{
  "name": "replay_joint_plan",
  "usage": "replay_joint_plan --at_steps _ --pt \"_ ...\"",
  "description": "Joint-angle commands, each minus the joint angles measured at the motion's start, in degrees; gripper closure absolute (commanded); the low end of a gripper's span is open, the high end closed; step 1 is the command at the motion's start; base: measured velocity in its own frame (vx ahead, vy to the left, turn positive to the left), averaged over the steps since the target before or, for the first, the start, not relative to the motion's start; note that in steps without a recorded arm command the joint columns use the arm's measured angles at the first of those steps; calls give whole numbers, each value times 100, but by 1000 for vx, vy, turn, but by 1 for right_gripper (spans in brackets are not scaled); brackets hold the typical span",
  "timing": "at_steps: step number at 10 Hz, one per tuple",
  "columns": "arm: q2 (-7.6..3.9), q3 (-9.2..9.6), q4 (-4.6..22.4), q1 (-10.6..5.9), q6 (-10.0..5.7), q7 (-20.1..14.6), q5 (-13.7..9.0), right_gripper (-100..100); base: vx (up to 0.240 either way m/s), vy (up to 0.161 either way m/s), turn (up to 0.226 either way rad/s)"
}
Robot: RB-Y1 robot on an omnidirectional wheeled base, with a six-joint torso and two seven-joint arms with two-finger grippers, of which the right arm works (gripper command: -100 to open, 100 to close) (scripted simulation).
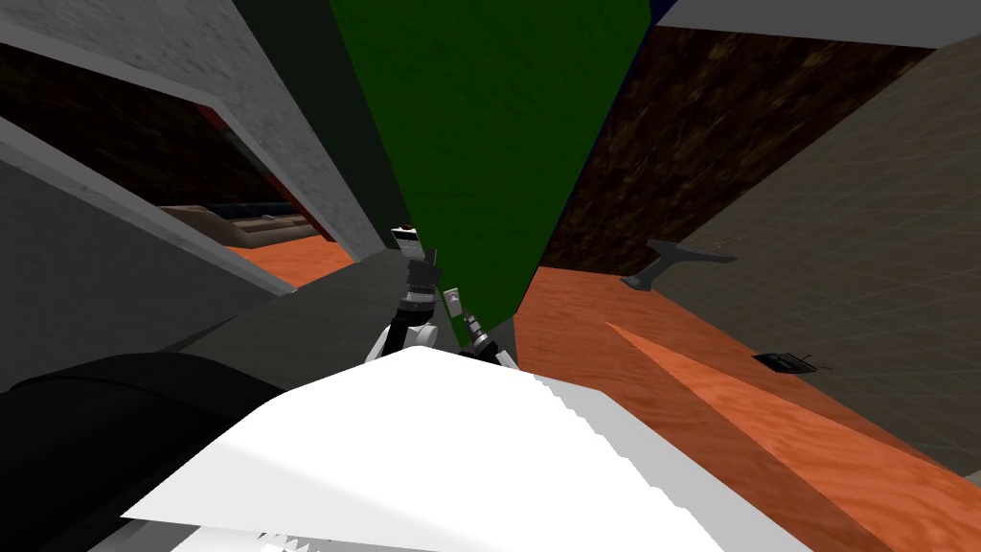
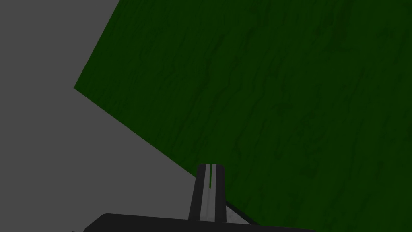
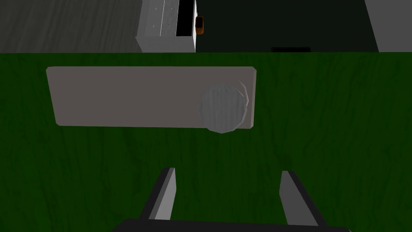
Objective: Push the door open
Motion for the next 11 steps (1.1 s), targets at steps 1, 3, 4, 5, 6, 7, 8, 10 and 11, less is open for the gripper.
replay_joint_plan --at_steps 1,3,4,5,6,7,8,10,11 --pt "-18 50 26 -51 -4 187 -221 -100 -11 -2 -44" --pt "-45 130 66 -131 -10 466 -571 -100 -13 -3 -52" --pt "-58 178 89 -180 -13 634 -743 -100 -16 -7 -68" --pt "-71 228 114 -231 -16 796 -918 -100 -20 -8 -71" --pt "-71 228 114 -231 -16 809 -1008 -100 -15 -3 -23" --pt "-83 282 141 -286 -19 999 -1220 -100 -15 -1 -44" --pt "-94 339 168 -343 -23 1174 -1387 -100 -21 -3 -86" --pt "-105 396 197 -401 -27 1397 -1699 -100 -14 -2 -37" --pt "-105 396 197 -401 -27 1397 -1751 -100 -11 -2 -28"
